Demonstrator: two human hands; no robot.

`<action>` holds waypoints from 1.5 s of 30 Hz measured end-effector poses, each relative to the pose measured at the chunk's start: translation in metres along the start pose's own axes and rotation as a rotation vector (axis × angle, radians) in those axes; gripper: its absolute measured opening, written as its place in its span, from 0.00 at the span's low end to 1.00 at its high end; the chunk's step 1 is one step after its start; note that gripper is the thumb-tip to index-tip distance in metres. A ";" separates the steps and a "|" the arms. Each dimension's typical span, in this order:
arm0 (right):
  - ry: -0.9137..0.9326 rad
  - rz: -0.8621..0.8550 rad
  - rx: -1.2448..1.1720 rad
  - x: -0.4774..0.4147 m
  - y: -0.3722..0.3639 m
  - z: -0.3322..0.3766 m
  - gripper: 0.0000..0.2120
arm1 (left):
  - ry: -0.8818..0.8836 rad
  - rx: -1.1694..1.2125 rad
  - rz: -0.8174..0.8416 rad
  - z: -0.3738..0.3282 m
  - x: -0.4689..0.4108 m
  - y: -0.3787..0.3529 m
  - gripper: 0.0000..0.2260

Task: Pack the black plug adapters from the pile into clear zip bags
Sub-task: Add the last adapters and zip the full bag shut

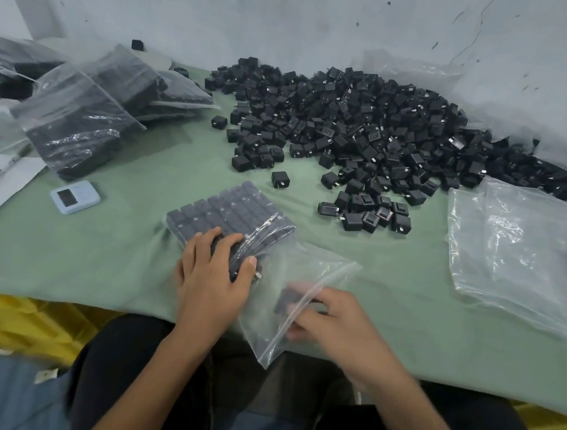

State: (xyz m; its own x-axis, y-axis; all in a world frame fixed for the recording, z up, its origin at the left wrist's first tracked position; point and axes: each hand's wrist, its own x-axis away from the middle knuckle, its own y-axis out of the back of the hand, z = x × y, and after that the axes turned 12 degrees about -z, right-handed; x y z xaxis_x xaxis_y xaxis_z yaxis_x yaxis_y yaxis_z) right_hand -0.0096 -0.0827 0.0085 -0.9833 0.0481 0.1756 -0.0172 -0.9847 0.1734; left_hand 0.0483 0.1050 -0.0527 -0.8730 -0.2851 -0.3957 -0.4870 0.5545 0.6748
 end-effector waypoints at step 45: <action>0.067 0.307 0.167 -0.008 0.093 0.013 0.11 | -0.104 -0.217 0.065 -0.013 -0.025 -0.008 0.23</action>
State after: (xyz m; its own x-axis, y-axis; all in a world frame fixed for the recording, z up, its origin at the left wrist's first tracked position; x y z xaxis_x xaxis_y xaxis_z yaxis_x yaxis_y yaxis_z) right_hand -0.0010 -0.1728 0.0360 -0.9478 -0.2628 0.1807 0.3057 -0.9101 0.2796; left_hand 0.0737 0.0972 -0.0400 -0.9008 -0.1659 -0.4014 -0.4339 0.3853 0.8144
